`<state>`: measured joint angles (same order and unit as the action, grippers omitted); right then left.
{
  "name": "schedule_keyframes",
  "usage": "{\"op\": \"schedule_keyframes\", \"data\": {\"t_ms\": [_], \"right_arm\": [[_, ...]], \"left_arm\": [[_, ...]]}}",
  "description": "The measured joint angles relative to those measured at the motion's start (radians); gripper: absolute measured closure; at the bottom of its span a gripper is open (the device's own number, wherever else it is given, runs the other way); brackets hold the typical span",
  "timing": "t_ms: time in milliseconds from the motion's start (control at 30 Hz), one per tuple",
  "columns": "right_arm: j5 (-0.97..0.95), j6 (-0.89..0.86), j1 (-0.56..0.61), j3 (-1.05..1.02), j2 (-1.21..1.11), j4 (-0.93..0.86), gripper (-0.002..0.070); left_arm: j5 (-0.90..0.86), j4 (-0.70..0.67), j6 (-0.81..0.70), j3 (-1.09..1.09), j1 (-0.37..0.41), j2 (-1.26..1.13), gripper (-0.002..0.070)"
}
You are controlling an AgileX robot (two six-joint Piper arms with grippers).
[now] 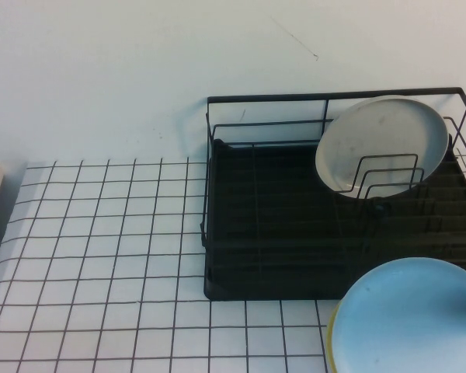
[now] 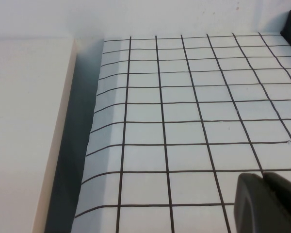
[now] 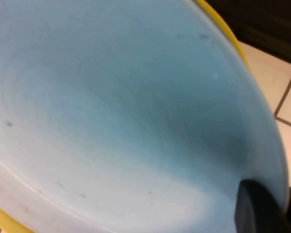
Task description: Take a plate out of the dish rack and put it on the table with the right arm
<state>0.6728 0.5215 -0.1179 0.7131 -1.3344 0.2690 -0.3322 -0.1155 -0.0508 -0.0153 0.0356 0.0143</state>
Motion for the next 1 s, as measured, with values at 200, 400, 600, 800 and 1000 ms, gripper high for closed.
{"op": "schedule_keyframes", "data": {"t_ms": [200,400,600,800,1000], "right_arm": [[-0.012,-0.006,0.000,0.000,-0.051,-0.007,0.0587],[0.091,-0.012,0.000,0.085,-0.042,-0.032,0.0446],[0.214,-0.070,0.000,0.185,0.041,-0.118,0.0425],[0.251,-0.106,0.000,0.171,0.262,-0.180,0.0537],[0.159,-0.120,0.000,0.058,0.526,-0.180,0.0666]], "left_arm": [[0.000,0.000,0.000,0.000,0.000,0.000,0.0678],[0.000,0.000,0.000,0.000,0.000,0.000,0.0678],[0.000,0.000,0.000,0.000,0.000,0.000,0.0678],[0.000,0.000,0.000,0.000,0.000,0.000,0.0678],[0.000,0.000,0.000,0.000,0.000,0.000,0.0678]]}}
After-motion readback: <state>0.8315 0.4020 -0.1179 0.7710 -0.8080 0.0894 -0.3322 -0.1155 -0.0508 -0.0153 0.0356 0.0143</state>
